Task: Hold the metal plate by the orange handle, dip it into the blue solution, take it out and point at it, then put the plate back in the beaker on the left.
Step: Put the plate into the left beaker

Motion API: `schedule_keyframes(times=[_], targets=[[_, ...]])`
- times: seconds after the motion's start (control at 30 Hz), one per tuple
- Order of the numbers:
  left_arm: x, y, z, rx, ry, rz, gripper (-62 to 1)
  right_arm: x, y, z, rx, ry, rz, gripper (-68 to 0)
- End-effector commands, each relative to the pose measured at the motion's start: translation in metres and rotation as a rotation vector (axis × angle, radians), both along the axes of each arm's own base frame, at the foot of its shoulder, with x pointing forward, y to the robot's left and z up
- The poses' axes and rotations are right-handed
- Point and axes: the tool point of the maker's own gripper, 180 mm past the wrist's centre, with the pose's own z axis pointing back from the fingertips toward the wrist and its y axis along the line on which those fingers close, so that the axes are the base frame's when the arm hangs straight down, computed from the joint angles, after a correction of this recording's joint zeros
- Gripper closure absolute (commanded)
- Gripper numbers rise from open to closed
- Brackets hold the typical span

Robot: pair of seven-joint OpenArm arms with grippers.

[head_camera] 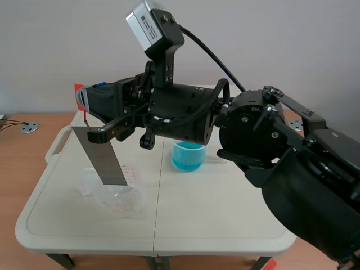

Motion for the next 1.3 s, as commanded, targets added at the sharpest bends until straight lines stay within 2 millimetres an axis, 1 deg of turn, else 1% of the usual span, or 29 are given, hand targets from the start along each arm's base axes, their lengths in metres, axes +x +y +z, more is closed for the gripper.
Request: schedule_keyframes(times=[0.0,0.13,0.63,1.07,1.27], targets=[[0.0,0.002,0.002,-0.001,-0.006,-0.004,-1.6,0.002,0.001,0.01,0.041,-0.013,0.0,-1.5],[0.001,0.001,0.002,-0.002,-0.008,-0.004,-1.6,0.005,0.0,0.006,0.046,0.0,-0.01,-1.5],[0.001,0.001,0.002,-0.002,-0.008,-0.004,-1.6,0.016,-0.008,-0.023,0.04,0.074,-0.055,-1.5],[0.001,0.001,0.002,-0.003,-0.008,-0.004,-1.6,0.009,-0.002,-0.044,0.037,0.124,-0.041,-1.5],[0.001,0.001,0.002,-0.003,-0.008,-0.004,-1.6,0.005,0.002,-0.06,0.016,0.161,-0.033,-1.5]])
